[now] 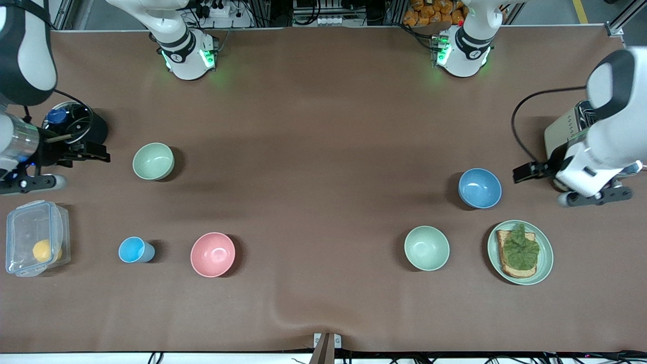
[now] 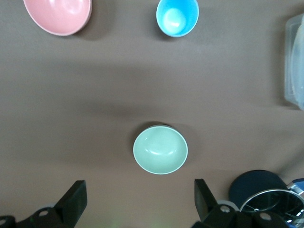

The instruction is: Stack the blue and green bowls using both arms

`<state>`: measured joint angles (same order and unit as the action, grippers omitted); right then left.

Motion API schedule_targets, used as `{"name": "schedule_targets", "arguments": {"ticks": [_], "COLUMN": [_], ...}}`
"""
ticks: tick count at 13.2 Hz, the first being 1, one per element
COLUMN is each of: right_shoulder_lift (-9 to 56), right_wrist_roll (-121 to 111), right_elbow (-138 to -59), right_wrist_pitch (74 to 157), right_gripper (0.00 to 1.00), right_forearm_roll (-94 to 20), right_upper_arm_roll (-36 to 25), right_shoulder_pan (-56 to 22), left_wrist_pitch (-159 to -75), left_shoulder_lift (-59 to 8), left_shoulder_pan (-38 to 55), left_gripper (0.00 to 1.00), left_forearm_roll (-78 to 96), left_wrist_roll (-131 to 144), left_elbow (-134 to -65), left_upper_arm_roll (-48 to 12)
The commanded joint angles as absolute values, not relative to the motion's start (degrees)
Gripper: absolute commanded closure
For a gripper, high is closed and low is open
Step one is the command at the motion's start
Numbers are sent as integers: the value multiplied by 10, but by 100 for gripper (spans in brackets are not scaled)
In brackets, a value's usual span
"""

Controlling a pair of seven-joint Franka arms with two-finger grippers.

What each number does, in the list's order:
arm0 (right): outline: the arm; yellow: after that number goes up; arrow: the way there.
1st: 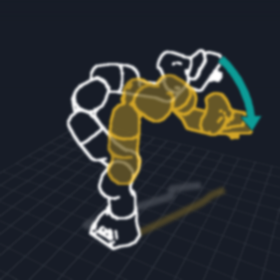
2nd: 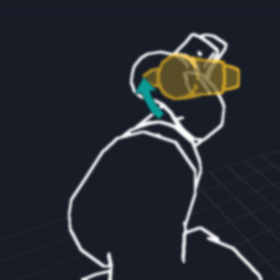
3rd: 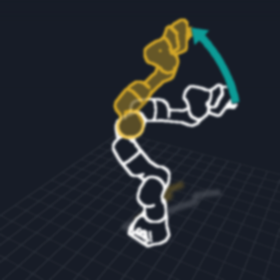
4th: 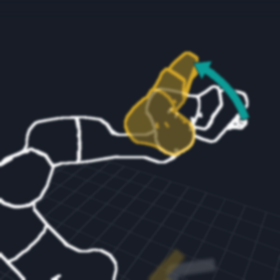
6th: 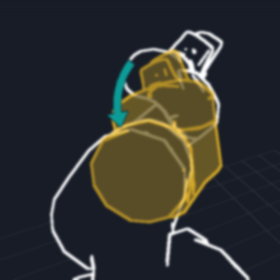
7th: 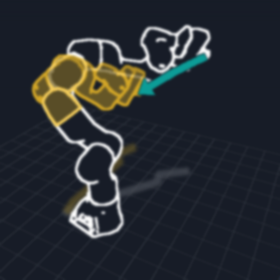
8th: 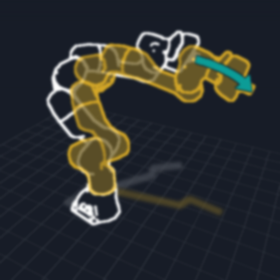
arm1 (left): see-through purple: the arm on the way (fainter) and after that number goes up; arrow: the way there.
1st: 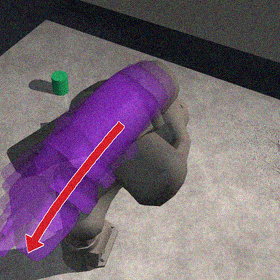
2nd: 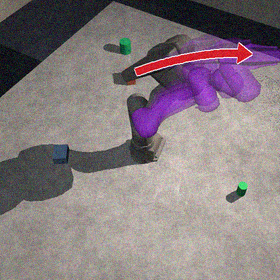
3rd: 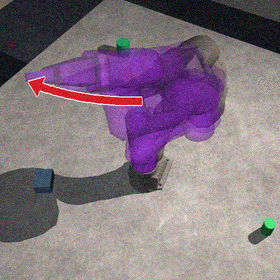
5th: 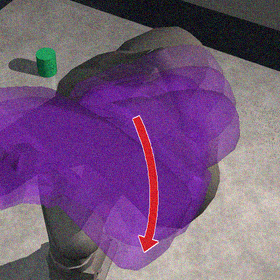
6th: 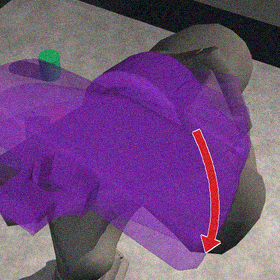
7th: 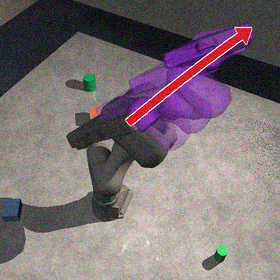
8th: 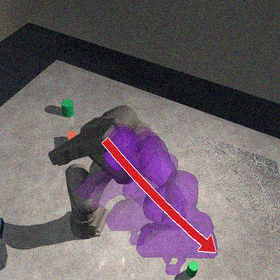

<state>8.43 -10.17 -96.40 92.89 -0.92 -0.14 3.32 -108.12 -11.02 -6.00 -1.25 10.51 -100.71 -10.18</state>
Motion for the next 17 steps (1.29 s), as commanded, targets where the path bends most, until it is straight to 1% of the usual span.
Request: {"name": "schedule_targets", "arguments": {"ticks": [1, 2, 5, 7, 8, 10, 12, 14, 16, 17], "right_shoulder_lift": [14, -4, 8, 13, 23, 60, 85, 105, 116, 123], "right_wrist_roll": [-105, -106, -140, -163, -164, -173, -173, -176, -177, -177], "right_elbow": [-1115, -1165, -1207, -1253, -1266, -1269, -1270, -1273, -1275, -1286], "right_wrist_pitch": [1037, 1079, 1121, 1186, 1207, 1221, 1239, 1255, 1263, 1277], "right_gripper": [0, 0, 0, 0, 0, 0, 2, 11, 14, 19], "right_forearm_roll": [4, 4, 4, 5, 5, 4, 4, 4, 4, 4], "right_upper_arm_roll": [4, 3, 3, 2, 2, 3, 2, 3, 3, 3], "right_shoulder_pan": [42, 44, 81, 92, 103, 126, 134, 145, 144, 145], "left_wrist_pitch": [-1158, -1178, -1242, -1274, -1284, -1296, -1296, -1307, -1311, -1317], "left_shoulder_lift": [-118, -131, -147, -164, -176, -197, -203, -216, -217, -224], "left_shoulder_pan": [-71, -73, -83, -83, -87, -100, -109, -114, -114, -115], "left_gripper": [0, 0, 0, 0, 0, 0, 0, 0, 0, 0], "left_forearm_roll": [-28, -28, -30, -30, -30, -31, -30, -31, -31, -31], "left_wrist_roll": [92, 93, 93, 93, 93, 93, 93, 92, 92, 87], "left_elbow": [-1072, -1083, -1130, -1150, -1150, -1150, -1151, -1156, -1163, -1167], "left_upper_arm_roll": [-103, -103, -103, -103, -103, -103, -103, -103, -103, -103]}}
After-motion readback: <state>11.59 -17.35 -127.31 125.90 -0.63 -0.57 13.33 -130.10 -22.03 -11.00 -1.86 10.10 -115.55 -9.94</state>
